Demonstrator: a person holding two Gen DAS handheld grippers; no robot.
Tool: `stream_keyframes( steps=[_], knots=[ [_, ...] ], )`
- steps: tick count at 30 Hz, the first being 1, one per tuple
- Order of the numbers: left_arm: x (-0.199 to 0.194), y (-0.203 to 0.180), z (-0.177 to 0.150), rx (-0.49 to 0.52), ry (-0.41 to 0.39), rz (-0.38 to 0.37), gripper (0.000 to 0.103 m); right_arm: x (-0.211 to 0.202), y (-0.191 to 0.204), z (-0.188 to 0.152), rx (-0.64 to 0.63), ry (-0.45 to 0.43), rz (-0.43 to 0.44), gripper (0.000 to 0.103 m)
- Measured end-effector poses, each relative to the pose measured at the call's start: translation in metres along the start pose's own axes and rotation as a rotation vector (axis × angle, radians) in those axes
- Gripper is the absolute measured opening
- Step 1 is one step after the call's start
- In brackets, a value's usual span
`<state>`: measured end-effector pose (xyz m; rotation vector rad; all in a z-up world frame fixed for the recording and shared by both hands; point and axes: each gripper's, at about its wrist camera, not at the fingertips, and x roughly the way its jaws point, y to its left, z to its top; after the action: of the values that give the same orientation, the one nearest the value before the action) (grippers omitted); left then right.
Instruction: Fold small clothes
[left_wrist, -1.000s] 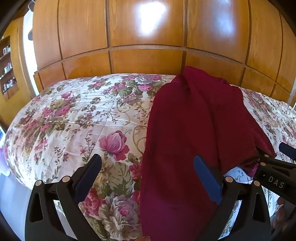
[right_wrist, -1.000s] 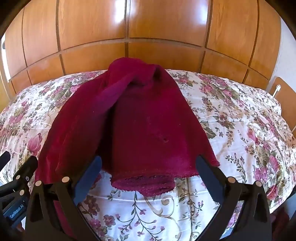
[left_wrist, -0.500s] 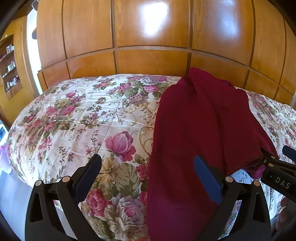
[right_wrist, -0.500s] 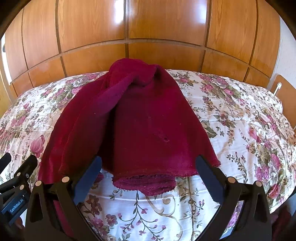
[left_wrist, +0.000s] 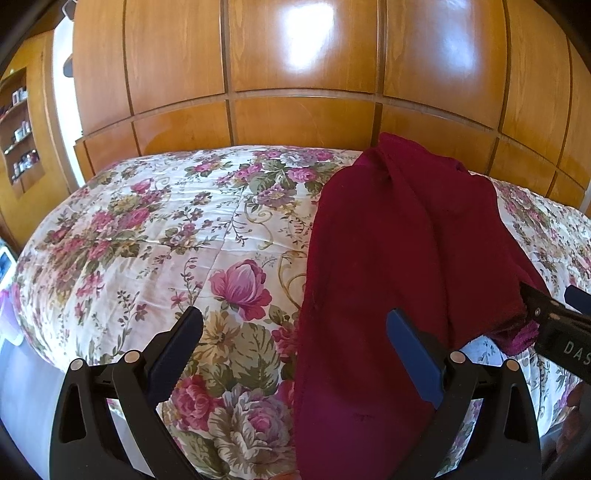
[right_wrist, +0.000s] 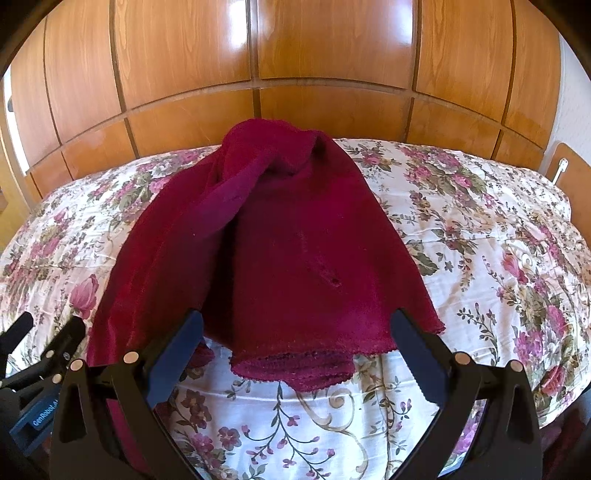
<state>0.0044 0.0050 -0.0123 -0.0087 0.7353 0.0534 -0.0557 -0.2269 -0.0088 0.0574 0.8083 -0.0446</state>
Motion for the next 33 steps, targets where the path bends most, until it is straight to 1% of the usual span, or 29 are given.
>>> stream_keyframes(
  steps=[16,20,22,25,27,28,29,30,32,33],
  knots=[
    [0.002,-0.002,0.0,0.003,0.006,0.001,0.098,-0.01,-0.01,0.015,0.055,-0.043,0.121,0.101],
    [0.006,-0.003,-0.001,0.007,0.018,-0.004,0.099,-0.011,-0.011,0.019,0.054,-0.032,0.183,0.101],
    [0.009,-0.003,-0.003,0.016,0.027,-0.009,0.099,-0.012,-0.011,0.021,0.05,-0.033,0.198,0.101],
    [0.015,-0.004,-0.004,0.049,0.058,-0.048,0.098,-0.01,-0.015,0.024,0.072,-0.025,0.221,0.101],
    [0.017,-0.004,-0.006,0.083,0.079,-0.098,0.098,-0.005,-0.021,0.027,0.106,0.004,0.275,0.1],
    [0.017,-0.004,-0.008,0.092,0.087,-0.121,0.099,-0.003,-0.023,0.028,0.119,0.016,0.295,0.098],
    [0.017,-0.002,-0.01,0.093,0.094,-0.147,0.098,-0.001,-0.024,0.03,0.125,0.024,0.311,0.09],
    [0.016,-0.003,-0.011,0.09,0.099,-0.17,0.098,0.002,-0.024,0.031,0.126,0.036,0.329,0.079],
    [0.014,-0.004,-0.015,0.085,0.116,-0.242,0.098,0.008,-0.022,0.035,0.134,0.061,0.381,0.069],
    [0.012,-0.006,-0.017,0.093,0.115,-0.271,0.098,0.011,-0.019,0.037,0.138,0.07,0.407,0.068]
  ],
)
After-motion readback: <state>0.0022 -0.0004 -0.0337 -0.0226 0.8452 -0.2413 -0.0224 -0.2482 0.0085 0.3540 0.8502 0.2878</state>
